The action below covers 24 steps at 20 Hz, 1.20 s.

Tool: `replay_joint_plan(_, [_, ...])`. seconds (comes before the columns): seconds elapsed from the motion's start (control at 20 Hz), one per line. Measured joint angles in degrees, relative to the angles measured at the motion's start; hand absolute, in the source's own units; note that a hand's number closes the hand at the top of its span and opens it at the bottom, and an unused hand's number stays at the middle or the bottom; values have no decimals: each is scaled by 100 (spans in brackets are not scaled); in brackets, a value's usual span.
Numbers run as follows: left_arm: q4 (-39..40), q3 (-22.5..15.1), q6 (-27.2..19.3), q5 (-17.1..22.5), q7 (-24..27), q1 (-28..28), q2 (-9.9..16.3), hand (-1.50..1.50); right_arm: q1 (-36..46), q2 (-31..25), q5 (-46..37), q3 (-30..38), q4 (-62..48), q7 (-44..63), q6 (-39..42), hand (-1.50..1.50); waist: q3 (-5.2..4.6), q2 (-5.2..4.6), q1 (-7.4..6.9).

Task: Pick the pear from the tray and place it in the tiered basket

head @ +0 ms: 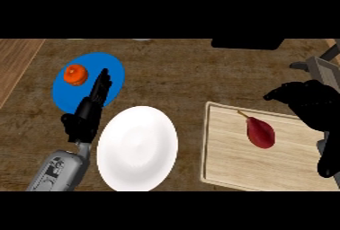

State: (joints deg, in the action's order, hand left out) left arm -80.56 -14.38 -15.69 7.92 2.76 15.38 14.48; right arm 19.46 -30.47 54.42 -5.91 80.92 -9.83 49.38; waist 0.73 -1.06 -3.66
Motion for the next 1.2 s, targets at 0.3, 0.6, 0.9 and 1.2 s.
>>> replay_joint_plan(0.3, [-126,-23,-239,-126,-58,-94,-73,0,422,-1144,-263,1043,-142,222,749,-150,-8,36,142])
replay_joint_plan(0.6, [-162,-24,-382,-200,-119,-185,-99,0,907,-1816,-1413,1992,833,357,930,-150,-2,92,267])
replay_joint_plan(0.9, [-263,-77,-476,-282,-125,-305,-137,0,950,-1844,-2796,2634,2277,306,959,-150,-4,92,318])
replay_joint_plan(1.2, [-430,-131,-490,-337,-141,-393,-153,0,483,-1433,-4170,2807,3400,18,887,-150,-15,53,258])
